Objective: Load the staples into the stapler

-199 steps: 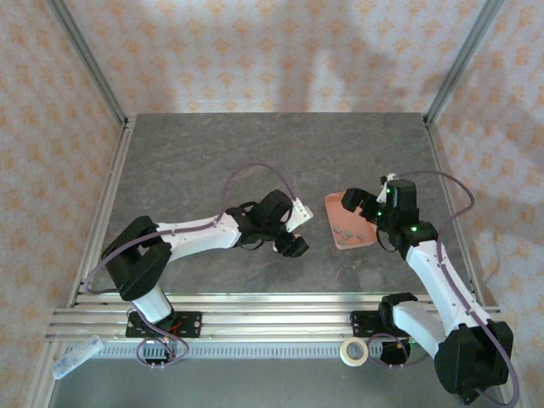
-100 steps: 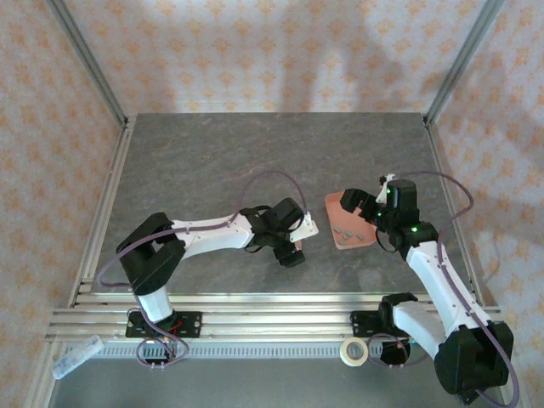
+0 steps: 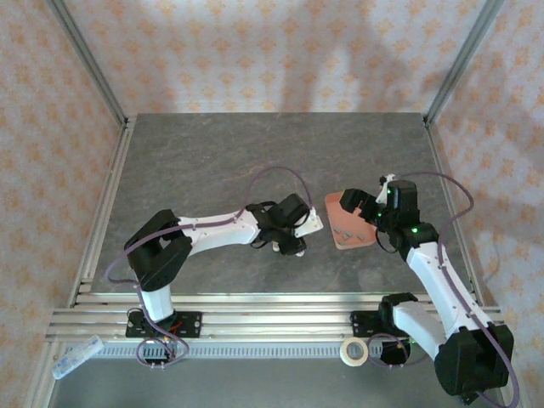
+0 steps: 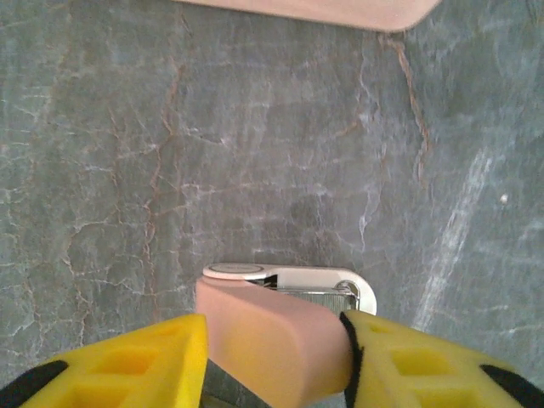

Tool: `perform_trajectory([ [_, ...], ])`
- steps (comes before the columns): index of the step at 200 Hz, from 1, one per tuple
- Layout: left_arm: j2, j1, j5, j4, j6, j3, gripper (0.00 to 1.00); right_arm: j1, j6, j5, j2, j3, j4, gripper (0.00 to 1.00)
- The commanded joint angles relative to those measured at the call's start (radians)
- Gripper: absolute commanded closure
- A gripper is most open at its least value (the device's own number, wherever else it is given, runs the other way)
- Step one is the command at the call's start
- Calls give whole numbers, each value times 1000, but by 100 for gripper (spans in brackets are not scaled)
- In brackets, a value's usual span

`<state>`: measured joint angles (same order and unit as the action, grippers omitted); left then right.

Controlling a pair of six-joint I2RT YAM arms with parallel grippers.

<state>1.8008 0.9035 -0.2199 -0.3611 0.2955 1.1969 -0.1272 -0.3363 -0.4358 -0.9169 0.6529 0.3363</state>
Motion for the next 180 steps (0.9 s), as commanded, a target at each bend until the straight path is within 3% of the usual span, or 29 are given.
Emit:
perform_trajectory([
  [1,-40,-10,4,-37,-21,36,64,1,-32,-35,16,-31,3,0],
  [51,-52,-51,-58,-55,-80,54,81,-83,-79,-65,33,-56,31,0],
  [115,-46,-113,-174,-55,-184,72,82,-147,-136,-94,40,-97,52,0],
  [141,-31,-122,-219,-95,-205,106,82,-182,-191,-136,10,-114,26,15],
  [180,-12,-144,-303,-113,-263,119,82,-266,-263,-153,-68,-99,-4,24],
])
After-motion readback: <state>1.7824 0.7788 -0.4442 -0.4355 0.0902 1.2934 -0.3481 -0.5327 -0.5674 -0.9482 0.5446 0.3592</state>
